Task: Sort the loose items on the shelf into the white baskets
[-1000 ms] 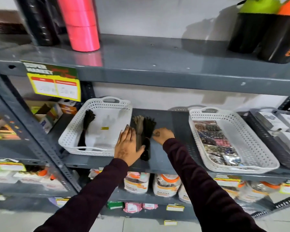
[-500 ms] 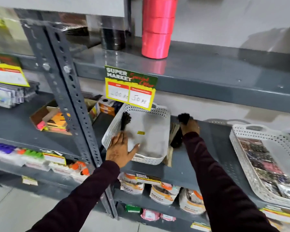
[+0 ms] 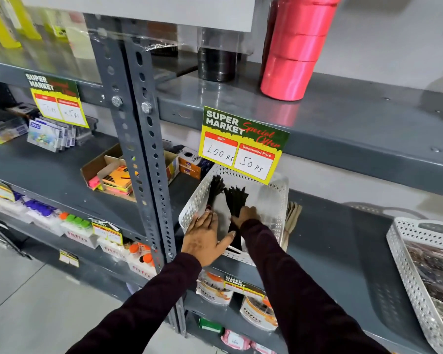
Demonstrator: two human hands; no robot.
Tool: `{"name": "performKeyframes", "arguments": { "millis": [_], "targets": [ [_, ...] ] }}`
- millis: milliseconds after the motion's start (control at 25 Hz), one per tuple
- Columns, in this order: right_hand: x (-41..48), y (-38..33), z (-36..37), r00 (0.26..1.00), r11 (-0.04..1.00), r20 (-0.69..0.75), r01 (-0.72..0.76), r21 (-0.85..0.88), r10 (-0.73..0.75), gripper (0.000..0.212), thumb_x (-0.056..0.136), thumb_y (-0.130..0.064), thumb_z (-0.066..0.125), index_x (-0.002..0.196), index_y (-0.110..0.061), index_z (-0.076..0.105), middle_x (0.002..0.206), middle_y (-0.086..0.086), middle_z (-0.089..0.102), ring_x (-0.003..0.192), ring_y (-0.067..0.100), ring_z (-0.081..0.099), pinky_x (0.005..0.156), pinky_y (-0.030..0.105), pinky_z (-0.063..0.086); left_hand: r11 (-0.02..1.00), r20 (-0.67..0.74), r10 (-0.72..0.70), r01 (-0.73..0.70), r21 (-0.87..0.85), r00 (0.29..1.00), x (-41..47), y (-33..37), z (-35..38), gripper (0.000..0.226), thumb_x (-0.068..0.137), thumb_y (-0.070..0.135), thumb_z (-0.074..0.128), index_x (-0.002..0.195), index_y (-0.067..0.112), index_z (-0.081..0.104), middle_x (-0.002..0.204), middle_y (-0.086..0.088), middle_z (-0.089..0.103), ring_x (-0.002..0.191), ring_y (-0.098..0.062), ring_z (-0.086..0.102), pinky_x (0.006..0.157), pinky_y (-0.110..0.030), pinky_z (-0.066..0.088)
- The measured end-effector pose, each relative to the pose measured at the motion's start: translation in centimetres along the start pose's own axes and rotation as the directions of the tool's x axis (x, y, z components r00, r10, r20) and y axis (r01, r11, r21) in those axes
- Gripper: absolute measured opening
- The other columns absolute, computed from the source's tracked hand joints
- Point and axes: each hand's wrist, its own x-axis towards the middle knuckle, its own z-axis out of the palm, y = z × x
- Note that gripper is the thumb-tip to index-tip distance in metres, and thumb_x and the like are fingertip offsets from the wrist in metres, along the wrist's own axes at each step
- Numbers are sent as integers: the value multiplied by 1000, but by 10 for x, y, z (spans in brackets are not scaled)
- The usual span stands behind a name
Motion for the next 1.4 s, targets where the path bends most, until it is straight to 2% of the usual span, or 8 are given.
{"name": "performKeyframes", "arguments": {
  "millis": [240,360,440,720,880,1040,1240,1400],
  "targets": [
    [1,74,-62,908,984,-384,-133,115,168,39,100,-24,43,130,-1,51,134,23,53,126,34,50,105,38,40,1000,-49,23,-23,-11,999,0,0,3,97,77,71,4,136,2,38,148,-15,35,139,-20,22,115,-37,11],
    [21,128,-41,933,933,-150,-293,211,327,47,88,-26,50,132,-8,48,136,22,53,124,37,52,105,45,46,999,-53,27,-28,-21,998,-1,1,2,96,77,70,5,133,1,41,145,-16,38,138,-21,25,115,-37,12],
    [48,153,-14,948,933,-51,-300,199,316,51,85,-24,51,133,-9,46,133,20,58,121,35,56,103,44,49,999,-70,33,-35,-34,997,-2,2,1,94,77,68,8,130,1,46,142,-17,44,136,-22,30,114,-38,14],
    [-8,103,-90,933,968,-260,-227,107,248,38,99,-16,39,134,-5,49,135,23,55,130,36,44,112,42,37,997,-72,46,-50,-56,996,-5,2,1,85,79,67,9,135,14,44,143,-6,45,137,-23,25,114,-44,12],
    [-13,72,-121,897,985,-411,-123,119,162,46,95,-15,43,140,-9,40,138,20,43,124,40,45,104,44,41,996,-67,69,-72,-57,995,-4,-2,6,80,82,66,12,135,16,45,145,-4,42,138,-26,25,114,-47,11],
    [-10,32,-79,950,994,-303,-50,100,78,55,94,-14,45,146,-6,28,137,27,34,114,45,51,104,43,44,994,-90,86,-91,-55,992,-6,-1,5,78,83,64,15,136,14,43,144,-7,43,137,-29,27,113,-49,12],
    [-24,19,-7,981,982,-31,-190,22,191,59,97,-15,49,149,-15,21,140,20,39,127,38,46,109,40,39,998,-33,60,-61,-28,998,-5,2,-4,85,78,67,4,143,17,29,152,-4,28,140,-25,14,113,-43,0],
    [-42,14,-31,987,990,-93,-136,-33,133,53,99,-17,43,148,-7,25,144,20,36,130,37,42,110,38,36,1000,77,30,-29,-6,997,0,5,-15,86,77,70,8,145,19,20,154,-4,24,140,-26,13,114,-46,4]
  ]
}}
